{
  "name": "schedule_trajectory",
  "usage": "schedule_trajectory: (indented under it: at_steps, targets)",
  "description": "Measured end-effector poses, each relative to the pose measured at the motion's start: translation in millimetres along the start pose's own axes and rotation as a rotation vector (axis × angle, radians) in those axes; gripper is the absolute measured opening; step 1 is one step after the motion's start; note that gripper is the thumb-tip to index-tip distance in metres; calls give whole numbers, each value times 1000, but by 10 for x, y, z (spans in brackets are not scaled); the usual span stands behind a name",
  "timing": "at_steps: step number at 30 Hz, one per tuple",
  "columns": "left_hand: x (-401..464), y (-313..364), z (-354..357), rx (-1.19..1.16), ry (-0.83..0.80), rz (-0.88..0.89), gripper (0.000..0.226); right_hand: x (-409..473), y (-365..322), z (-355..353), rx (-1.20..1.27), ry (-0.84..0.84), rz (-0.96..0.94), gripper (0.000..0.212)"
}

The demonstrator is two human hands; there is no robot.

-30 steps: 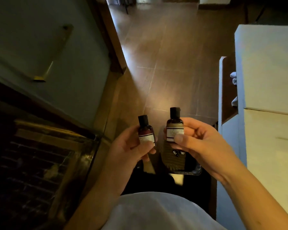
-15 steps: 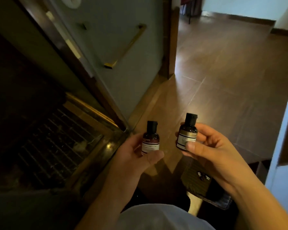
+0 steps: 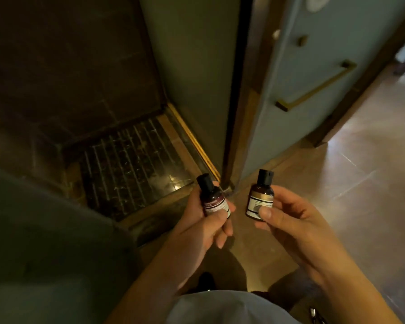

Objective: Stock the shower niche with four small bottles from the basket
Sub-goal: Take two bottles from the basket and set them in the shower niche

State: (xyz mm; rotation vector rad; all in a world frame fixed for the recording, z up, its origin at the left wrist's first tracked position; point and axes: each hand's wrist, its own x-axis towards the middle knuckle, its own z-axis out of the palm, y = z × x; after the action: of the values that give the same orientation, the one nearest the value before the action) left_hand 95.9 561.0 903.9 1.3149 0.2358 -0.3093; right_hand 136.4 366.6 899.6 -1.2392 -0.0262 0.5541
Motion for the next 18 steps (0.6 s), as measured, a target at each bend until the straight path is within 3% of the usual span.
schedule_trajectory:
  at_steps: [3,7,18]
  targets:
    - [-4,129,-456,12,90,42,36,417,2,334,-38,-79,52,67]
    - [27,266,-928,57,250,53,38,947,15,728,-94,-178,96,67]
    - [490,687,-1999,-100,610,-6,50,2465,-46,1560,-316,-416,211,61]
